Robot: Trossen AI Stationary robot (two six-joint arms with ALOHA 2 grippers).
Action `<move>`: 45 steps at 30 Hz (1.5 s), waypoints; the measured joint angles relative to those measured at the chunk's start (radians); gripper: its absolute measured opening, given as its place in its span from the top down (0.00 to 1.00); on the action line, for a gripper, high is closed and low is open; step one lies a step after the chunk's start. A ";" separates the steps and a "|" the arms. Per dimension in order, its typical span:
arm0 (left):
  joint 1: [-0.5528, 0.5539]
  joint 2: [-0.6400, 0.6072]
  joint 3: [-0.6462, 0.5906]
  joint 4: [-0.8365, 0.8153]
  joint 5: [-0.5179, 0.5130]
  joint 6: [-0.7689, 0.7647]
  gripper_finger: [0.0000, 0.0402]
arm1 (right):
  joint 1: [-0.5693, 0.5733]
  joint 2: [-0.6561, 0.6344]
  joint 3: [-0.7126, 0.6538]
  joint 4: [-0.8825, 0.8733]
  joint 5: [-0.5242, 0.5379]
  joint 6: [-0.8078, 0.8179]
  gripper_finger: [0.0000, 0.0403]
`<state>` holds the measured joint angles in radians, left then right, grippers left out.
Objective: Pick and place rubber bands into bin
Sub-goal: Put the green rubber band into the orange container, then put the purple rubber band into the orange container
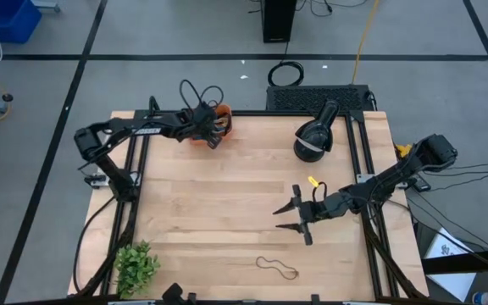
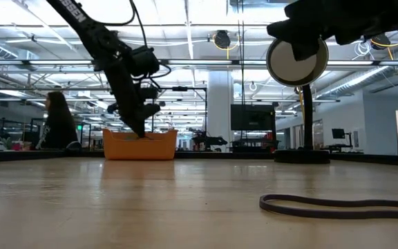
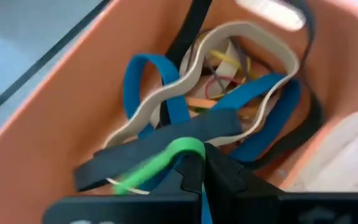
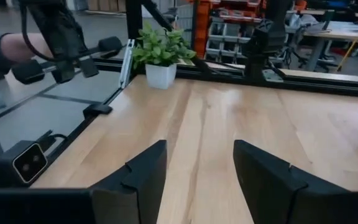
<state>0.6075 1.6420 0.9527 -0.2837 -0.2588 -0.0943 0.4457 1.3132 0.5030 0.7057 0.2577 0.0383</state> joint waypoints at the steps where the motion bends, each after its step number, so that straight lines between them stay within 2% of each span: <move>1: 0.000 0.010 0.000 0.001 0.000 -0.004 0.99 | 0.004 0.000 0.000 0.001 0.001 -0.003 0.56; 13: -0.003 0.027 0.000 -0.001 -0.003 0.003 0.78 | 0.028 0.000 0.000 0.014 0.005 -0.087 0.57; 18: -0.003 0.027 0.000 -0.002 -0.005 0.007 0.63 | 0.028 0.000 0.006 0.014 0.021 -0.167 0.57; 22: -0.003 0.011 0.000 -0.011 -0.016 0.066 0.50 | 0.028 -0.001 0.066 -0.106 0.086 -0.186 0.57; 26: -0.009 -0.039 0.000 -0.008 -0.021 0.077 0.42 | 0.028 0.000 0.161 -0.304 0.112 -0.191 0.57; 35: -0.028 -0.159 0.001 -0.007 -0.005 0.048 0.38 | 0.047 0.023 0.252 -0.399 0.109 -0.194 0.58; 42: -0.069 -0.206 0.001 -0.006 -0.003 0.012 0.38 | 0.083 0.238 0.472 -0.623 0.104 -0.217 0.58; 45: -0.082 -0.207 0.001 -0.004 -0.003 0.012 0.38 | 0.087 0.339 0.554 -0.643 0.050 -0.177 0.58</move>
<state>0.5254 1.4353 0.9535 -0.2878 -0.2619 -0.0826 0.5323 1.6519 1.0567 0.0628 0.3078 -0.1382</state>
